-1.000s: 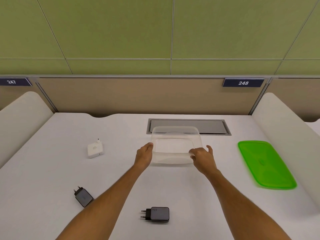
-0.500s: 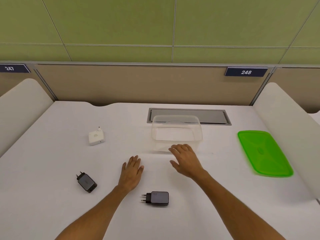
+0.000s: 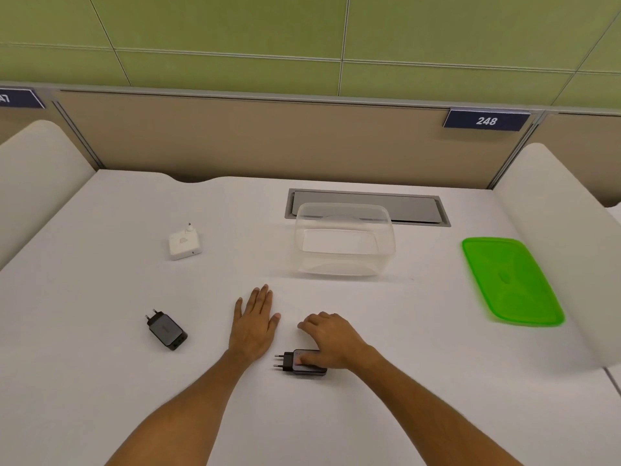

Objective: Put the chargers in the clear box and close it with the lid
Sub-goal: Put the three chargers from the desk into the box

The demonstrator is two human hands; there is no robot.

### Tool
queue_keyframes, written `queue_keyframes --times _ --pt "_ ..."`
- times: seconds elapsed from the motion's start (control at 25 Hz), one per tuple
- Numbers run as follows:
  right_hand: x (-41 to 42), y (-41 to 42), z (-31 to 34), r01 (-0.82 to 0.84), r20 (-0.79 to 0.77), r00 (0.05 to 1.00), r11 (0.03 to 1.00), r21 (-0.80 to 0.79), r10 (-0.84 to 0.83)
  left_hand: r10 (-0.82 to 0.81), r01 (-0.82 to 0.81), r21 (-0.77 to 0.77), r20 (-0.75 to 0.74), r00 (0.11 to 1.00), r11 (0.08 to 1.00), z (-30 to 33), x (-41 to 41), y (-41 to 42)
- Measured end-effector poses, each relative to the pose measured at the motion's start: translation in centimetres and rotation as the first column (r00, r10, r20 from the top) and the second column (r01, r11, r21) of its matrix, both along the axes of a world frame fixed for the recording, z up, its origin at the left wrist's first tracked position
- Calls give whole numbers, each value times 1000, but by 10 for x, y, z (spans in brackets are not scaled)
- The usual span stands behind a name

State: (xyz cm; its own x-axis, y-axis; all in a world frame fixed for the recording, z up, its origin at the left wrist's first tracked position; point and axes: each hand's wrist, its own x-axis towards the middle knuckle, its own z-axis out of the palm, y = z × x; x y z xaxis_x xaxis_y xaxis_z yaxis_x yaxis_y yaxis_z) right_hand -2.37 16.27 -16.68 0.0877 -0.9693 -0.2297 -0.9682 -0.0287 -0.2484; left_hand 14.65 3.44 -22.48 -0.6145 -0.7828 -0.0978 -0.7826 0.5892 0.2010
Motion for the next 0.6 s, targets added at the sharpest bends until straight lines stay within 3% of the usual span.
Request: queue_keyframes --times 0.28,0.6 --pt "20 5 -1 -48 60 997 999 0 48 2 -1 -15 26 1000 1000 -2 0 -1" --pt "24 2 -1 -75 -35 996 996 39 77 7 -7 -6 -13 1000 1000 -3 0 -1"
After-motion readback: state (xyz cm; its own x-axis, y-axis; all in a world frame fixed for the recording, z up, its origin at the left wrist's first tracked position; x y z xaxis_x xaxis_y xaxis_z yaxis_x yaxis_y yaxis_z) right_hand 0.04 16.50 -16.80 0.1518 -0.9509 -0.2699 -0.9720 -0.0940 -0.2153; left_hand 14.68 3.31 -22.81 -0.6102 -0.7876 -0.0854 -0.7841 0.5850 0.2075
